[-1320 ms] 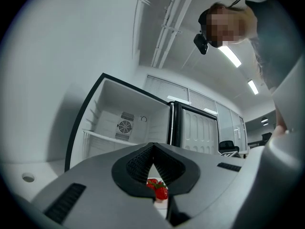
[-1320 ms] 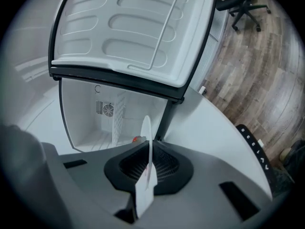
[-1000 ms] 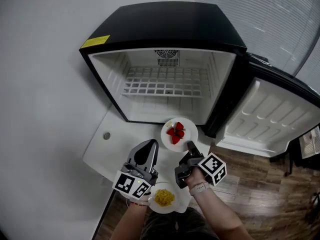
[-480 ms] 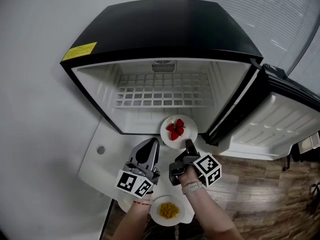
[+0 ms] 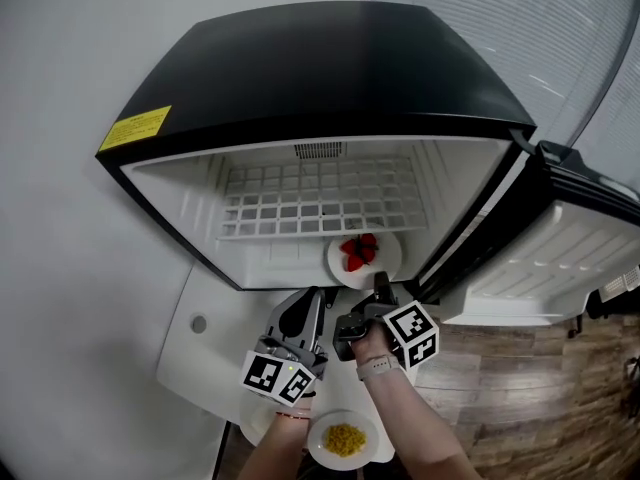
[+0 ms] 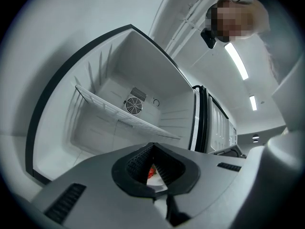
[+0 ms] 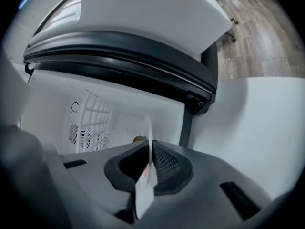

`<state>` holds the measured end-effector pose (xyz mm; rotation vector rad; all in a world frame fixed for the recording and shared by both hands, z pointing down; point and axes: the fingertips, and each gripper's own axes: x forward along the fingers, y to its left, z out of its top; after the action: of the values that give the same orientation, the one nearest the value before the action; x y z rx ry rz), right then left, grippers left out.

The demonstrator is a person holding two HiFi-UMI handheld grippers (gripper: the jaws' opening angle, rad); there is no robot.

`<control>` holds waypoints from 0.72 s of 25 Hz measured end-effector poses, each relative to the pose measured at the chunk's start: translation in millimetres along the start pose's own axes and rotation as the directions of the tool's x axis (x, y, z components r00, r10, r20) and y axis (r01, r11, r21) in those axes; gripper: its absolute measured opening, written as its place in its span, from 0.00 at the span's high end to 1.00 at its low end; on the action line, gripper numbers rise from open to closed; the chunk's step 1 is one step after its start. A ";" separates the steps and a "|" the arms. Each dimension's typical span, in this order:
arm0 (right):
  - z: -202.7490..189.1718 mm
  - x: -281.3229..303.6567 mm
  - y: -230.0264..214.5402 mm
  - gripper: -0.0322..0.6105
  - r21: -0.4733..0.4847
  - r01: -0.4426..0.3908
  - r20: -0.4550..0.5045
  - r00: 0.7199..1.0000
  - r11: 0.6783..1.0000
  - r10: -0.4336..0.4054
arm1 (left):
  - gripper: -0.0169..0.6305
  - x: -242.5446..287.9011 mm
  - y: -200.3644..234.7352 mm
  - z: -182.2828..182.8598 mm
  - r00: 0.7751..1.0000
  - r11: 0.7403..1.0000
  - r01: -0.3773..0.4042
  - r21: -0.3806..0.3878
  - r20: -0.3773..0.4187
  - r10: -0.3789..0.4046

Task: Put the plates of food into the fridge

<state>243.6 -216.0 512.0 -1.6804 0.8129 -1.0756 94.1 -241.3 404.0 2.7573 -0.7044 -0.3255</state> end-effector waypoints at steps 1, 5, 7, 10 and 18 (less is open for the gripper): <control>-0.2 3.4 0.4 0.92 -0.004 0.002 0.008 1.000 1.000 -0.002 | 0.96 -0.8 -0.2 -0.6 1.000 1.000 0.002 -0.003 -0.002 -0.002; 2.3 15.7 3.5 0.92 -0.019 0.007 0.039 0.999 1.000 -0.007 | 0.96 -2.4 2.5 -1.7 1.000 1.000 0.011 -0.002 -0.008 -0.011; 5.4 21.0 4.2 0.92 -0.038 0.008 0.046 0.999 0.999 -0.006 | 0.96 -2.6 3.7 -0.9 1.000 1.000 0.014 -0.005 -0.005 -0.014; 9.0 27.8 1.5 0.92 -0.059 0.016 0.049 0.999 0.998 -0.013 | 0.96 -2.9 3.5 -0.1 1.000 1.000 0.019 -0.020 0.003 -0.019; 12.6 33.6 1.4 0.92 -0.258 0.072 0.056 0.997 0.963 -0.060 | 0.96 0.0 4.7 -2.6 1.000 1.000 0.009 -0.014 0.005 -0.009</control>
<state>268.3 -241.2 518.3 -1.9578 0.9033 -1.0033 92.7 -244.8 407.9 2.7480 -0.6888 -0.3376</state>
